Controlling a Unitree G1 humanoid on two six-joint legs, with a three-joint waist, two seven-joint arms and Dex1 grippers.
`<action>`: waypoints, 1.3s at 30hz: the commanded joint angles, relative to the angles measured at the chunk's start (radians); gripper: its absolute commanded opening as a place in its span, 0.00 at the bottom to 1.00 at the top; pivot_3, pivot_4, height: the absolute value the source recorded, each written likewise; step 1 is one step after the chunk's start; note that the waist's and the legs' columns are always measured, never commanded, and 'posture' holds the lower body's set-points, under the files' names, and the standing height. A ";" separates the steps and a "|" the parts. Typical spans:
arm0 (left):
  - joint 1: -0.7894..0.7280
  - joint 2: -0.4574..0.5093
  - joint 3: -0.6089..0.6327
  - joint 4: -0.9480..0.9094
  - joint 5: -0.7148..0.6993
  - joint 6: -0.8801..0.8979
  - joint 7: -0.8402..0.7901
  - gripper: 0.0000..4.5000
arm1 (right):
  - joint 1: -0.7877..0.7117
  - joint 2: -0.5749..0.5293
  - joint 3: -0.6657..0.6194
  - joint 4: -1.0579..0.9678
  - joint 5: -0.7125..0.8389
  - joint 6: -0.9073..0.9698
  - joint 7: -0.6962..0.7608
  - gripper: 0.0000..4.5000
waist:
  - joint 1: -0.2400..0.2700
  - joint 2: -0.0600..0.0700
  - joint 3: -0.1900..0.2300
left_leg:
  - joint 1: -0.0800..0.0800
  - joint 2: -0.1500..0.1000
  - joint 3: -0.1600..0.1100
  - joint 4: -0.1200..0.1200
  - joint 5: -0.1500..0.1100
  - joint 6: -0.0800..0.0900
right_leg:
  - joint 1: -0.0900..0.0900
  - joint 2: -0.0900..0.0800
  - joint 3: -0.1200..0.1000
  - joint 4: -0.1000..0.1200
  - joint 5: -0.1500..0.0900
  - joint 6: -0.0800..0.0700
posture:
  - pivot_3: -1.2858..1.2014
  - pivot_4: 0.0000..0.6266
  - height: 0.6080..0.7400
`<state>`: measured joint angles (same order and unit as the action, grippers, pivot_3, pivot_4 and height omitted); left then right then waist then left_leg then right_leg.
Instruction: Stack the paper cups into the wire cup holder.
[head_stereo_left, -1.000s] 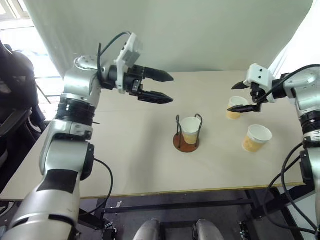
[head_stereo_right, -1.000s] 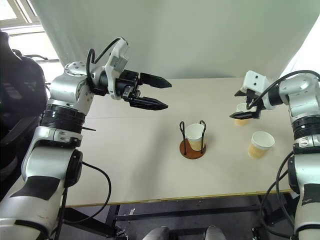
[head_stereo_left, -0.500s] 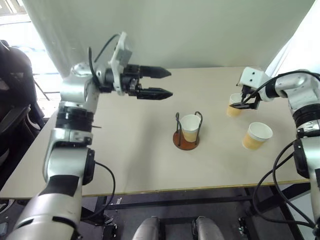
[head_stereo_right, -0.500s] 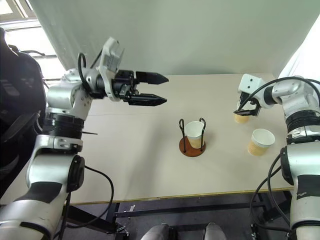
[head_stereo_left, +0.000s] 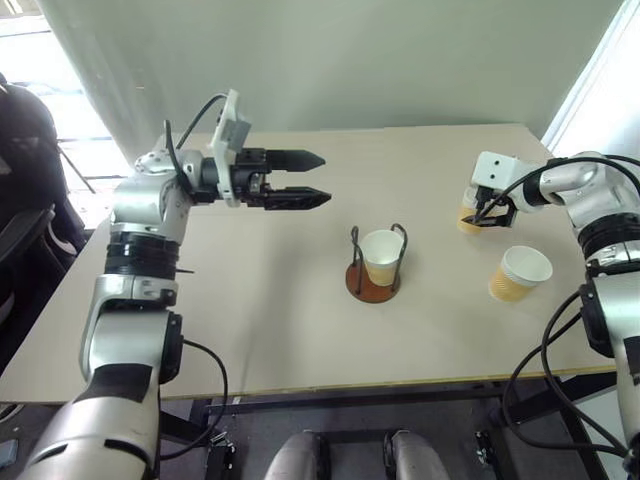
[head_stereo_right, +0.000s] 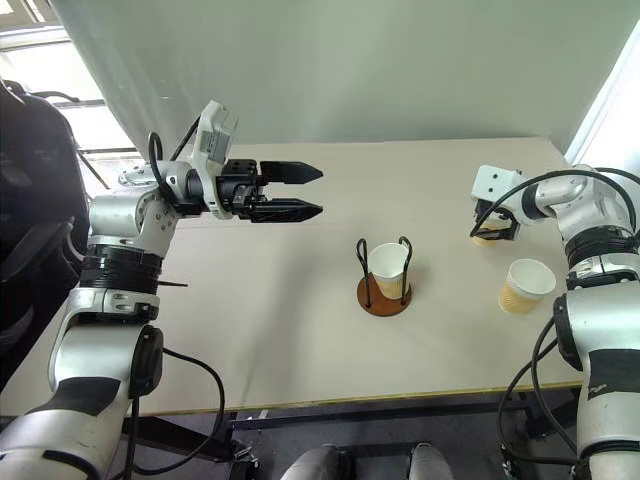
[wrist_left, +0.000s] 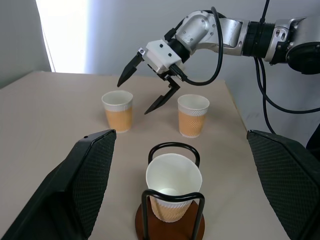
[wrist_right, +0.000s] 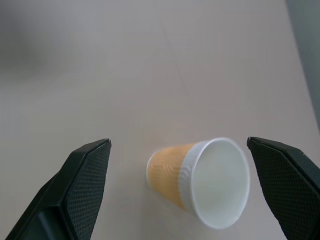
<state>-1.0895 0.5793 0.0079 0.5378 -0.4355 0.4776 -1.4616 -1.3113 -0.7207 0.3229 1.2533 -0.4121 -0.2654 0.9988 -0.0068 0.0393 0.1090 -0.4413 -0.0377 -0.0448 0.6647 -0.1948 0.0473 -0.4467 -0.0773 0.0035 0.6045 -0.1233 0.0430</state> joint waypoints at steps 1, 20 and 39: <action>-0.012 0.017 0.022 -0.053 -0.021 0.004 -0.009 1.00 | -0.041 -0.015 0.019 0.010 -0.040 -0.008 -0.044 1.00 | 0.000 0.000 0.001 | -0.001 0.000 0.000 0.000 0.000 0.000 | -0.001 0.000 0.000 0.000 0.000 0.000 | 0.52 0.24 1.00; 0.008 0.024 0.023 -0.088 -0.024 0.003 -0.010 1.00 | -0.039 -0.014 0.061 0.065 -0.147 0.009 -0.159 1.00 | 0.005 -0.001 0.004 | -0.012 0.000 -0.003 0.000 -0.012 -0.012 | -0.008 0.000 -0.002 -0.007 0.000 0.000 | 0.52 0.24 1.00; 0.114 0.209 -0.152 -0.095 -0.084 -0.113 -0.153 1.00 | -0.026 0.041 0.078 0.070 -0.171 0.018 -0.179 0.00 | 0.007 0.000 0.006 | -0.013 0.001 -0.005 -0.003 -0.015 -0.015 | -0.009 0.001 -0.003 -0.011 0.000 0.000 | 0.52 0.24 1.00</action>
<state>-0.9631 0.7576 -0.1187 0.4655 -0.4852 0.4107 -1.5743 -1.3121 -0.6786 0.4046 1.3329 -0.5913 -0.2350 0.8134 0.0005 0.0390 0.1149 -0.4546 -0.0372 -0.0496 0.6622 -0.2097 0.0328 -0.4554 -0.0768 0.0007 0.5934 -0.1230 0.0430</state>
